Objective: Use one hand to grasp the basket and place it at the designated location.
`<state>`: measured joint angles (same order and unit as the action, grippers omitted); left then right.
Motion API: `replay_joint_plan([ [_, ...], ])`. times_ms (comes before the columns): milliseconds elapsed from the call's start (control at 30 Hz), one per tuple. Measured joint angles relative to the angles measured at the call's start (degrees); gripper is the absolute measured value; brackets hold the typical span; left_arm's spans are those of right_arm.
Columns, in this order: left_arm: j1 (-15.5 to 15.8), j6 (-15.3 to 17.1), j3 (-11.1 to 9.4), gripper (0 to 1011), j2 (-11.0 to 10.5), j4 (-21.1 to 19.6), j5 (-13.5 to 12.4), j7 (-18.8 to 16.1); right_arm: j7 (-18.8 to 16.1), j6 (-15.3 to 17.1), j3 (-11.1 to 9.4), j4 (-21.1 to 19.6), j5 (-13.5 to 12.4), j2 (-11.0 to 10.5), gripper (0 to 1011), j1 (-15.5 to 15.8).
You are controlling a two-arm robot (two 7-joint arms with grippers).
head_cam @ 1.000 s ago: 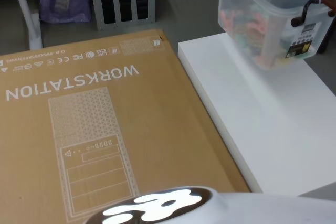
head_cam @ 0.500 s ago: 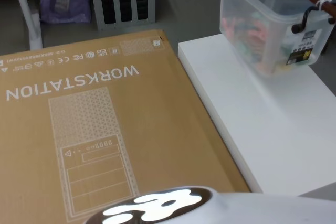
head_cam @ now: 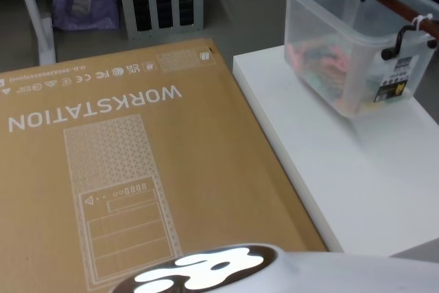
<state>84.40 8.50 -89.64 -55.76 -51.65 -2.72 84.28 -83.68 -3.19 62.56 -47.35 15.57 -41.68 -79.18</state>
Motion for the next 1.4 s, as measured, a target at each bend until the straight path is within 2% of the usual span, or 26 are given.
replay_joint_plan([
  [567,0.0,0.0,0.0,0,0.0,0.0,0.0,0.0,-1.8,-0.5,1.3,0.4,-0.8,0.8,239,1.3],
  [1400,0.0,0.0,0.0,0,0.0,0.0,0.0,0.0,-5.4,-3.3,3.9,2.6,-1.8,2.0,239,0.9],
])
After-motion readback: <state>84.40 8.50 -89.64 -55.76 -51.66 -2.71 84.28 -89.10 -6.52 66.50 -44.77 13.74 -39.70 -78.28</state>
